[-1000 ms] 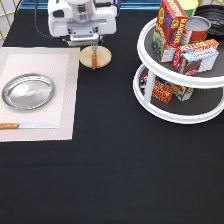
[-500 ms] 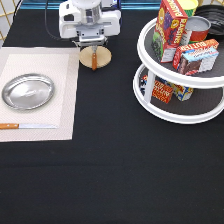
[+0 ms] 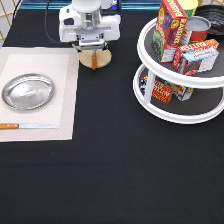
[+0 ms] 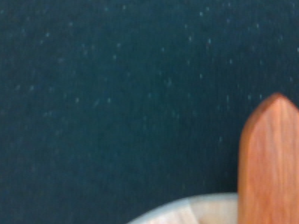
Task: Arrange plate and fork
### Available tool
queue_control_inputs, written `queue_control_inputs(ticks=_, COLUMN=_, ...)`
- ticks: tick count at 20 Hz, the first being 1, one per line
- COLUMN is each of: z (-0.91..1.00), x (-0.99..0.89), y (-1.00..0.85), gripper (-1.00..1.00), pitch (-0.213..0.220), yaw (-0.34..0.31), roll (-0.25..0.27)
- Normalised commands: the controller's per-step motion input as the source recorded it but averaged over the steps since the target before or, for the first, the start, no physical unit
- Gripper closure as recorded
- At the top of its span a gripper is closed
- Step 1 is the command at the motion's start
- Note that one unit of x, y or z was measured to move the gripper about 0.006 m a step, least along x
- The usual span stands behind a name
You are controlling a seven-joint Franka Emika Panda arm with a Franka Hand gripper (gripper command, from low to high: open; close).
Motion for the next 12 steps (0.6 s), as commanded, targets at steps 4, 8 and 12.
queue_control_inputs(ticks=4, z=-0.24, x=0.04, y=0.09, gripper=-1.00, pitch=0.045, yaw=0.000, roll=0.000)
queue_control_inputs(ticks=8, z=-0.16, x=-0.01, y=0.11, gripper=-1.00, pitch=0.044, yaw=0.000, roll=0.000)
queue_control_inputs(ticks=12, z=0.02, x=0.00, y=0.06, gripper=-1.00, pitch=0.027, yaw=0.000, roll=-0.004)
